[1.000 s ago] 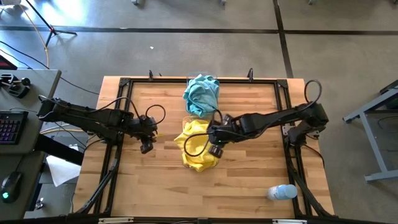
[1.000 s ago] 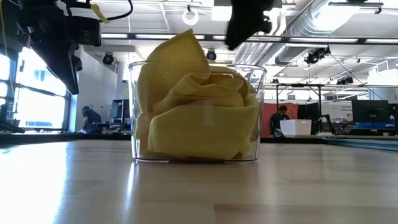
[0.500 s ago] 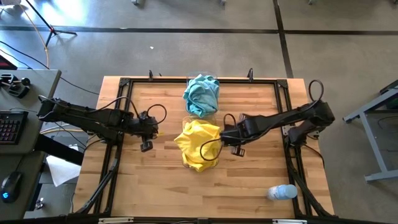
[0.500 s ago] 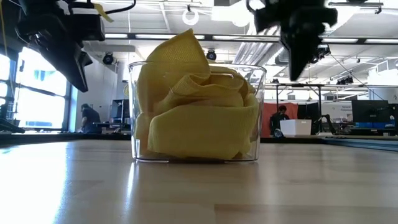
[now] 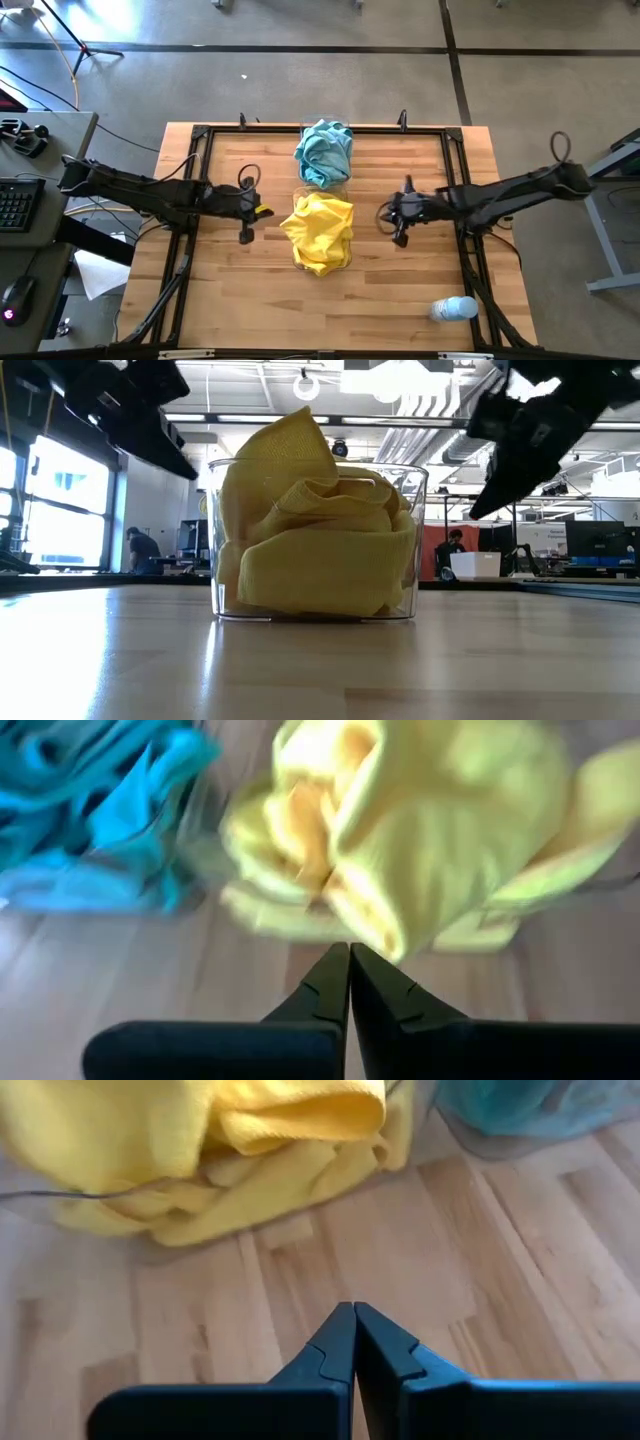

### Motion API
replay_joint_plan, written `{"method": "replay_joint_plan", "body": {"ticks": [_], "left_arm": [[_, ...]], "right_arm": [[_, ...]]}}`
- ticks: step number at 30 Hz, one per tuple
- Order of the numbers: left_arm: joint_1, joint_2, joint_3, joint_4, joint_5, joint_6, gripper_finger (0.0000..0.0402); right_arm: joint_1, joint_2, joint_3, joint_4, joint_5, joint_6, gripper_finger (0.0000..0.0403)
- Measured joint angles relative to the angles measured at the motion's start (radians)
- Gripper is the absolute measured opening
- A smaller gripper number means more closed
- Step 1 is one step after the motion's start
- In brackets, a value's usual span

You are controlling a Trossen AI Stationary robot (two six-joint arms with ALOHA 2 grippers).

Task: Sort microfiber towel by color & place in baskets
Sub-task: Return to Home Position

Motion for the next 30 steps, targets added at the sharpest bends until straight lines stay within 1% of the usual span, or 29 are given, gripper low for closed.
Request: {"method": "replay_joint_plan", "body": {"ticks": [3, 5, 7, 9, 12, 17, 20, 22, 24, 25, 26, 30], "left_arm": [[0.0, -0.04, -0.122, 0.209, 0.02, -0.032, 0.0], [0.0, -0.082, -0.194, 0.301, 0.022, -0.073, 0.0], [-0.003, -0.134, -0.25, 0.391, 0.022, -0.096, 0.0], [-0.011, -0.203, -0.298, 0.471, 0.022, -0.093, 0.0], [-0.026, -0.331, -0.357, 0.552, 0.023, -0.036, 0.0], [-0.025, -0.573, -0.445, 0.555, 0.022, 0.04, 0.0], [-0.012, -0.712, -0.49, 0.559, 0.007, 0.086, 0.0], [-0.001, -0.79, -0.515, 0.559, 0.022, 0.109, 0.0], [0.014, -0.864, -0.542, 0.558, 0.061, 0.121, 0.0], [0.022, -0.896, -0.556, 0.558, 0.08, 0.121, 0.0], [0.031, -0.927, -0.56, 0.523, 0.09, 0.121, 0.0], [0.056, -0.93, -0.559, 0.454, 0.1, 0.117, 0.0]], "right_arm": [[-0.04, -0.117, -0.096, 0.094, -0.063, -0.008, 0.0], [-0.063, -0.18, -0.139, 0.123, -0.092, -0.008, 0.0], [-0.083, -0.229, -0.166, 0.123, -0.098, -0.008, 0.0], [-0.099, -0.265, -0.179, 0.124, -0.099, -0.014, 0.0], [-0.119, -0.297, -0.182, 0.126, -0.113, -0.029, 0.0], [-0.138, -0.312, -0.182, 0.126, -0.154, -0.033, 0.0], [-0.142, -0.31, -0.182, 0.117, -0.161, -0.035, 0.0], [-0.145, -0.31, -0.182, 0.109, -0.172, -0.035, 0.0], [-0.145, -0.31, -0.182, 0.109, -0.178, -0.035, 0.0], [-0.145, -0.31, -0.182, 0.109, -0.178, -0.035, 0.0], [-0.145, -0.31, -0.182, 0.109, -0.178, -0.035, 0.0], [-0.146, -0.31, -0.182, 0.109, -0.178, -0.026, 0.0]]}}
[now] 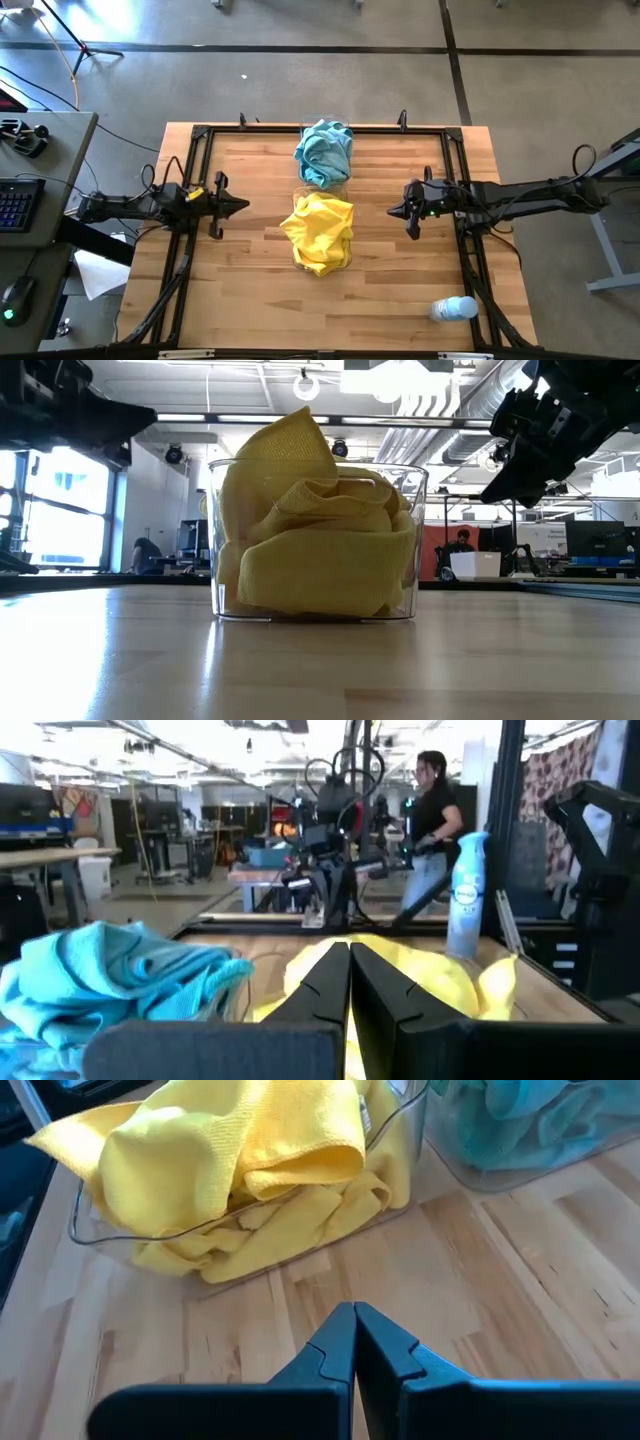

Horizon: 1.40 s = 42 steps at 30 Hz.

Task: Sort microfiber towel by color & place in baskets
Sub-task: Return to Home Position

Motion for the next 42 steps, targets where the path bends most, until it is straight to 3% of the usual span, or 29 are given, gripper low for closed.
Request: {"method": "replay_joint_plan", "body": {"ticks": [8, 15, 24, 28, 33, 42], "left_arm": [[0.006, 0.0, 0.001, -0.114, 0.052, -0.089, 0.0], [0.006, 0.003, 0.001, -0.115, 0.07, -0.106, 0.0], [0.006, 0.009, 0.001, -0.114, 0.069, -0.106, 0.0001], [0.006, 0.009, 0.001, -0.115, 0.068, -0.106, 0.0001], [0.007, 0.009, 0.001, -0.115, 0.068, -0.106, 0.0001], [0.006, 0.009, 0.001, -0.115, 0.068, -0.105, 0.0001]], "right_arm": [[0.0, 0.0, 0.0, 0.0, -0.003, 0.044, 0.0], [0.0, 0.0, 0.0, 0.0, -0.003, 0.043, 0.0], [0.0, 0.0, -0.003, 0.006, 0.013, -0.079, 0.0], [0.0, -0.002, -0.05, 0.081, 0.062, -0.086, 0.0], [0.018, -0.032, -0.134, 0.263, 0.044, -0.063, 0.0], [0.152, -0.192, -0.266, 0.359, 0.14, -0.004, 0.0]]}}
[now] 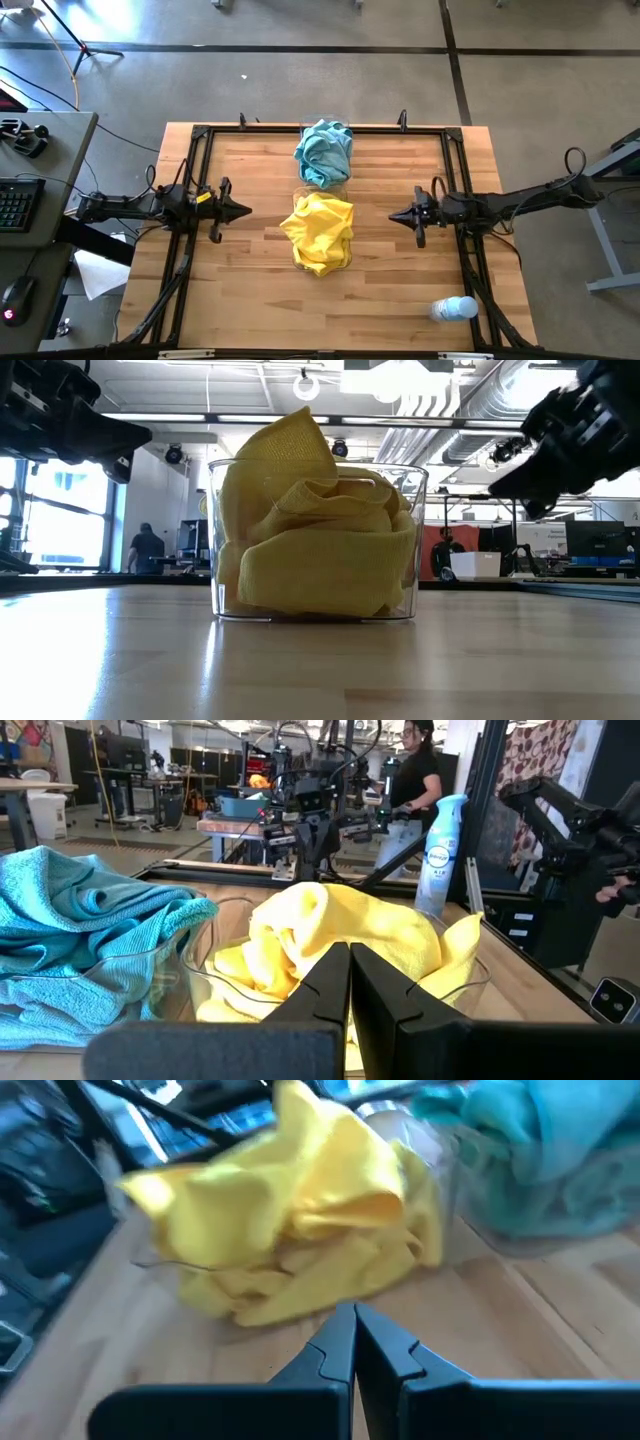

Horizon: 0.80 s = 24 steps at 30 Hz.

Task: Sort microfiber towel by color & place in baskets
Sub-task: Return to Home Position

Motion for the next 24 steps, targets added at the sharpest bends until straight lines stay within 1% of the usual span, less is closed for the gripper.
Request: {"method": "replay_joint_plan", "body": {"ticks": [3, 8, 14, 20, 24], "left_arm": [[0.0, 0.0, 0.0, 0.0, 0.0, 0.0, 0.0001], [0.0, 0.0, 0.0, 0.0, 0.0, 0.0, 0.0001], [0.0, 0.0, 0.0, 0.0, 0.0, 0.0, 0.0001], [0.0, 0.0, 0.0, 0.0, 0.0, 0.0, 0.0001], [0.0, 0.0, 0.0, 0.0, 0.0, 0.0, 0.0001]], "right_arm": [[0.054, -0.064, -0.02, 0.009, 0.019, -0.006, 0.0], [0.114, -0.161, -0.052, -0.009, 0.069, -0.086, 0.0], [0.111, -0.273, -0.054, -0.077, 0.132, -0.183, 0.0], [0.095, -0.404, -0.054, -0.175, 0.135, -0.188, 0.0], [0.095, -0.5, -0.054, -0.217, 0.135, -0.222, 0.0]]}}
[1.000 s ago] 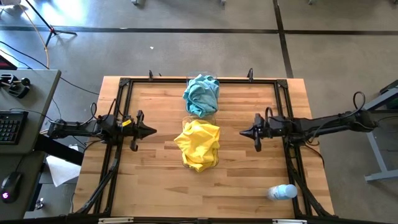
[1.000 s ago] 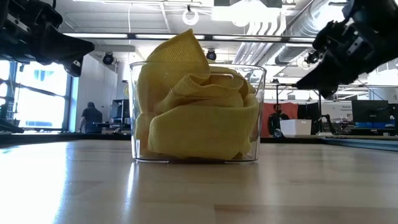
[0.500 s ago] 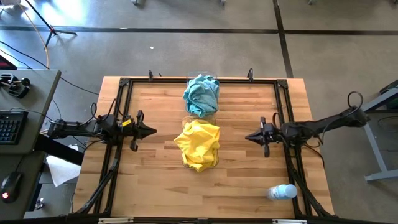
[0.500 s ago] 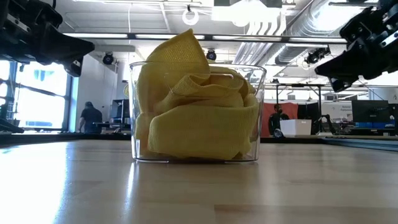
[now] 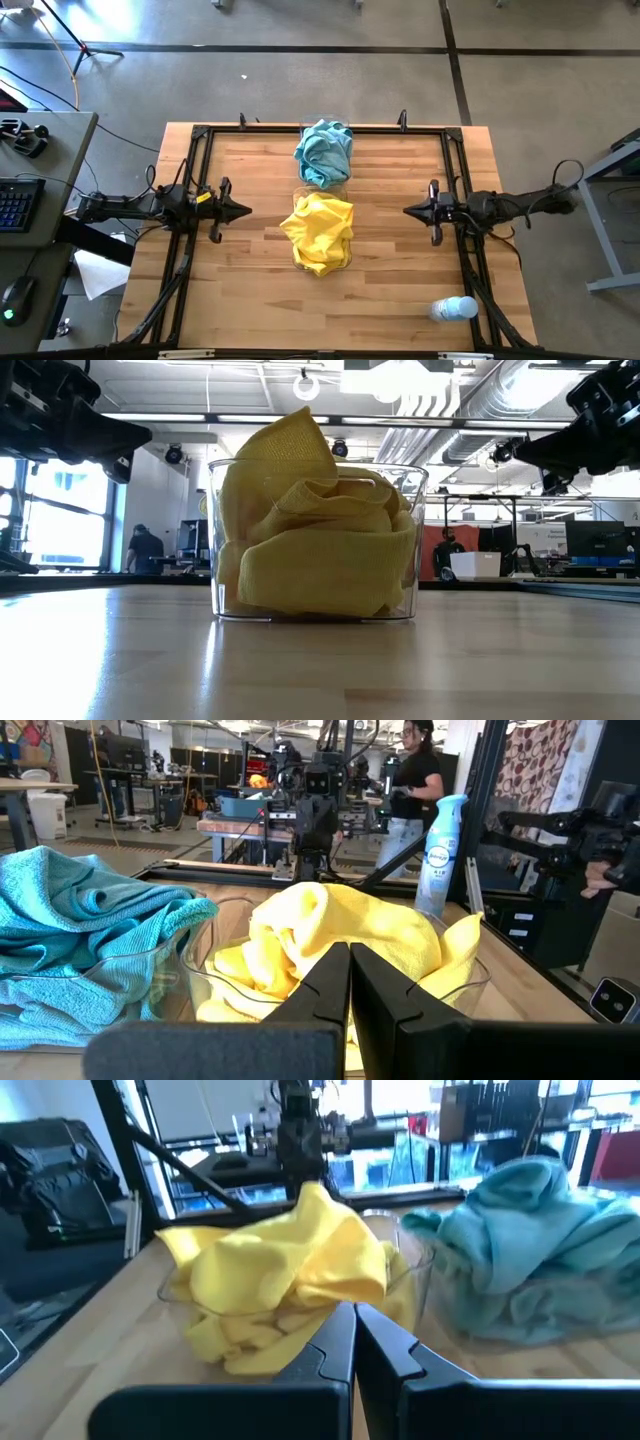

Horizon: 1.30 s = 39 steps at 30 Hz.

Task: Sort microfiber towel by color & place in baskets
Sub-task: Return to Home Position

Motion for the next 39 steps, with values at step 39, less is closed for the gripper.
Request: {"method": "replay_joint_plan", "body": {"ticks": [39], "left_arm": [[0.0, 0.0, 0.0, 0.0, -0.001, 0.0, 0.0001]], "right_arm": [[-0.061, -0.06, 0.008, -0.116, -0.067, -0.119, 0.0]]}}
